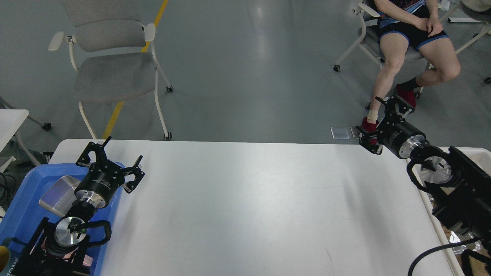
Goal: Tidy desktop
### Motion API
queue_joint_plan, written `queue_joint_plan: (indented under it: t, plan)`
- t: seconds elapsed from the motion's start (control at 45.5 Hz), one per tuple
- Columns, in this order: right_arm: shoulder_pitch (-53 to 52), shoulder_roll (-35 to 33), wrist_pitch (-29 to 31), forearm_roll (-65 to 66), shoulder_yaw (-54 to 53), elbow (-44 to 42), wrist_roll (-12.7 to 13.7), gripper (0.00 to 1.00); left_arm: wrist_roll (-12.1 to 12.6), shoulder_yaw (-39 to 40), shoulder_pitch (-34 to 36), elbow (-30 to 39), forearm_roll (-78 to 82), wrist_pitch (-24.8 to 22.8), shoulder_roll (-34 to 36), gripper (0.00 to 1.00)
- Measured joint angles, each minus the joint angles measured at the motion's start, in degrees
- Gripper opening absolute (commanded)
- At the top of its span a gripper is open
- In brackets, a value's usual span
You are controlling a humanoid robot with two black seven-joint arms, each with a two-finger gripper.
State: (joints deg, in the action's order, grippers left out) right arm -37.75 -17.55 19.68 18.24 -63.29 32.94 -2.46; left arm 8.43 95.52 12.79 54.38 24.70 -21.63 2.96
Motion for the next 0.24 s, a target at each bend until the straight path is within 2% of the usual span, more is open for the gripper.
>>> queue_joint_plan:
  t: [0.066, 0.11, 0.176, 0.242]
  plan:
    - [1.1, 3.2, -0.2, 0.0, -0.4, -0.3, -9.8, 1.00, -0.1, 0.1, 0.0, 0.0, 0.0, 0.0, -0.1, 0.97]
    - [1.9, 4.9, -0.6, 0.0, -0.5, -0.6, -15.2, 1.00, -0.1, 0.1, -0.1, 0.0, 0.0, 0.1, -0.2, 0.97]
    - [2.8, 6.2, -1.0, 0.0, -0.9, -0.7, -19.9, 1.00, -0.1, 0.1, -0.1, 0.0, 0.0, 0.1, -0.2, 0.97]
    - [3.7, 6.8, -1.2, -0.1, -1.1, -1.0, -21.8, 1.00, -0.1, 0.0, -0.1, 0.0, 0.0, 0.1, -0.2, 0.97]
